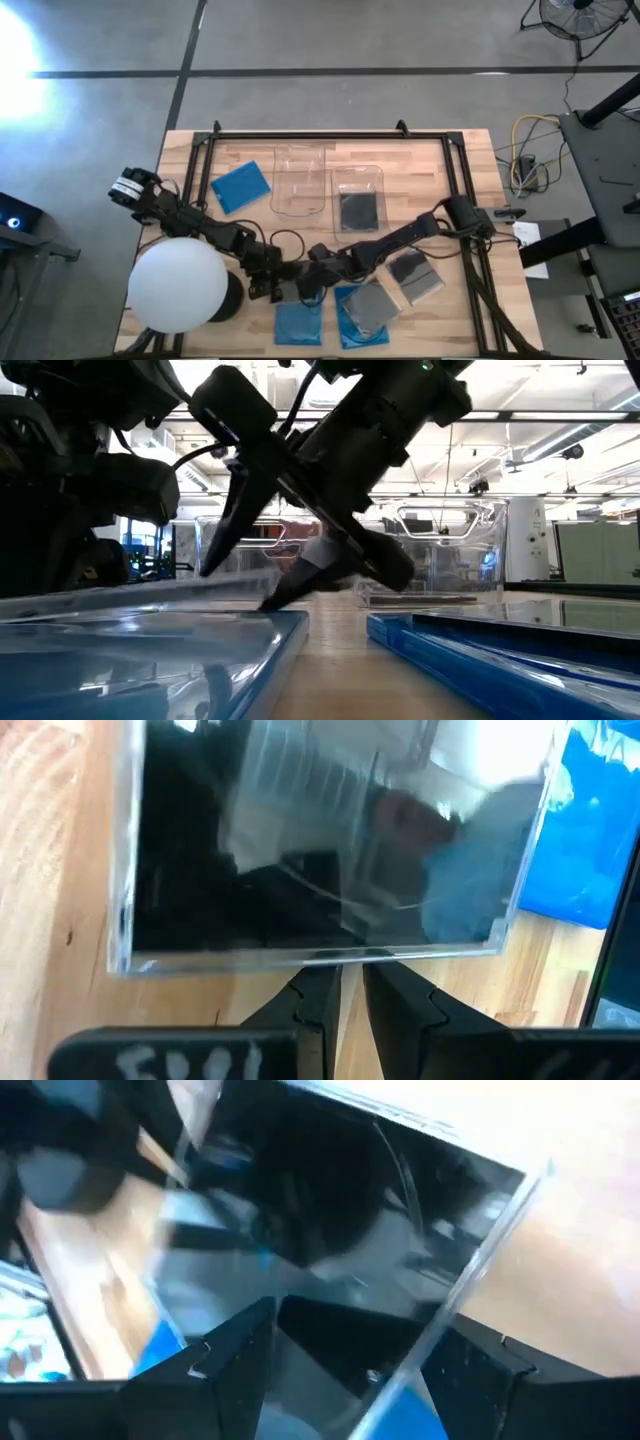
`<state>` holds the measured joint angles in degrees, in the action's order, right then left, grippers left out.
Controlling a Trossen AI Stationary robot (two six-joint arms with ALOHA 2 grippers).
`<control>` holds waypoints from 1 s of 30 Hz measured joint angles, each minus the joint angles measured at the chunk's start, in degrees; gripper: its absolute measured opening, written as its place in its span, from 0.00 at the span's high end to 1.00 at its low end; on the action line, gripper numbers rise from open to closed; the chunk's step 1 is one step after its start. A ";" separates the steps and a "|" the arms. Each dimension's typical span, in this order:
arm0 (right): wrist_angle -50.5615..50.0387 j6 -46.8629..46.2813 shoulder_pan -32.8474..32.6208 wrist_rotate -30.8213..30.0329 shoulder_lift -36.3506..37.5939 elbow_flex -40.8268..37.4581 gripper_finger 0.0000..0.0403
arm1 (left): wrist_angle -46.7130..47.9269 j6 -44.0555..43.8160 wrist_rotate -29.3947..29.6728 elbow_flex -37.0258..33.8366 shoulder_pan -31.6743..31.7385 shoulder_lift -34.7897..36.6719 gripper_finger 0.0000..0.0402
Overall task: Pick & place jewel cases by type
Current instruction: Put the black CD case into the right transparent bin
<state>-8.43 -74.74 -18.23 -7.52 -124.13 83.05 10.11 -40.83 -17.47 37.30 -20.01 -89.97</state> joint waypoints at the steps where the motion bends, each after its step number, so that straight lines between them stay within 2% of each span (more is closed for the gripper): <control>1: 0.22 0.00 0.04 -0.01 0.28 0.09 0.45 | -0.02 -0.09 0.01 0.00 0.00 0.00 0.91; 11: 0.28 0.76 -0.23 5.76 3.35 0.31 0.49 | 1.73 2.13 1.90 0.01 -0.20 1.80 0.91; 22: -0.75 -2.84 -0.08 7.47 3.74 0.31 0.75 | 4.78 1.98 6.95 0.24 -0.04 3.63 0.91; 27: -3.70 -3.75 -0.23 7.16 4.92 0.31 0.84 | 9.89 1.62 13.65 -0.20 -1.34 7.86 0.91; 30: -7.14 -3.15 -0.53 4.95 7.16 0.33 0.87 | 12.08 -0.25 16.91 -0.15 -1.90 11.34 0.91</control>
<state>-15.57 -77.89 -18.76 -2.57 -116.97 83.37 22.19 -41.09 -0.57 37.15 -21.91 -78.63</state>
